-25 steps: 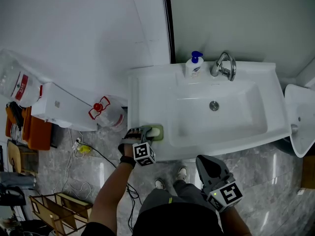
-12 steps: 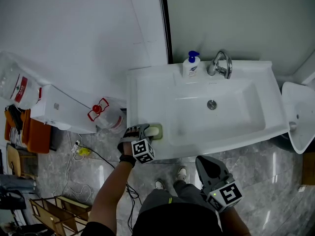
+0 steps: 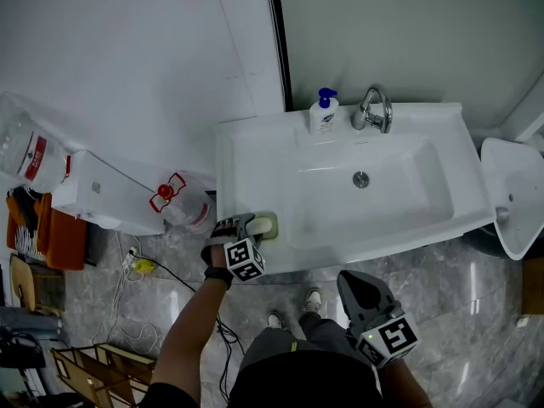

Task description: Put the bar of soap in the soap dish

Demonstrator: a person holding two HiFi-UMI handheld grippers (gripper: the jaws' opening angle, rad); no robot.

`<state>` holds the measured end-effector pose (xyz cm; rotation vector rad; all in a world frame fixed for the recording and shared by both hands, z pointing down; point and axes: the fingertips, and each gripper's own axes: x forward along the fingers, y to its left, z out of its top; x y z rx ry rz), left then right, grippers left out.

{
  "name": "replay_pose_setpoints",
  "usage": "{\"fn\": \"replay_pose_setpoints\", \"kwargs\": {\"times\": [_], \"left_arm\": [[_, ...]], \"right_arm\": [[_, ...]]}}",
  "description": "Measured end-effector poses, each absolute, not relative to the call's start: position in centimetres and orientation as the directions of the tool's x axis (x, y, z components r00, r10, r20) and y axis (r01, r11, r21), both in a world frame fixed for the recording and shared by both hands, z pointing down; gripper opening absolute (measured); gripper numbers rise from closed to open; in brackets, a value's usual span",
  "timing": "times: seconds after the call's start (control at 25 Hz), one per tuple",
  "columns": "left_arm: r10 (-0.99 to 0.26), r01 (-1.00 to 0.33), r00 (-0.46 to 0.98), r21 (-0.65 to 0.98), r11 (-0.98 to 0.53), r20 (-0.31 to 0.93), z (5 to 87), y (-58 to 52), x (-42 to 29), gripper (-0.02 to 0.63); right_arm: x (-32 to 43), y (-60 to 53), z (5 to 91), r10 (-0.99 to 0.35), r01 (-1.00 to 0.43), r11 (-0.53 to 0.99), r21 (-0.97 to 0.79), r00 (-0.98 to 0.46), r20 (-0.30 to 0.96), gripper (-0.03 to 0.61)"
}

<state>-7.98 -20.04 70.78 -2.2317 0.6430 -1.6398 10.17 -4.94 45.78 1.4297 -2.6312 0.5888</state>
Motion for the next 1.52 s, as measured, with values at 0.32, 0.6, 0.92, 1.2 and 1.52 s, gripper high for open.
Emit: {"fn": "replay_pose_setpoints", "kwargs": {"times": [0.32, 0.6, 0.92, 1.2, 1.52], "left_arm": [[-0.520, -0.179, 0.245, -0.488, -0.854, 0.818, 70.2, -19.3, -8.0, 0.255], [-0.523, -0.191, 0.239, -0.489, -0.851, 0.818, 70.1, -19.1, -8.2, 0.264], [-0.514, -0.203, 0.233, -0.476, -0.856, 0.825, 70.1, -19.1, -8.3, 0.261], [-0.517, -0.218, 0.245, -0.473, -0.854, 0.820, 69.6, -18.8, -8.5, 0.258], [-0.525, -0.239, 0.239, -0.475, -0.847, 0.817, 69.3, -18.8, -9.0, 0.235]], "right_arm": [[10.3, -4.1, 45.3, -0.790, -0.821, 0.493, -0.286, -0.561, 0.248, 0.011], [10.9, -3.9, 45.5, -0.796, -0.824, 0.498, -0.271, -0.558, 0.233, 0.011], [11.0, -4.0, 45.3, -0.788, -0.819, 0.504, -0.274, -0.566, 0.243, 0.011], [10.9, -4.6, 45.4, -0.789, -0.810, 0.520, -0.270, -0.577, 0.211, 0.011], [10.4, -5.0, 45.6, -0.777, -0.799, 0.537, -0.271, -0.594, 0.210, 0.011]]}}
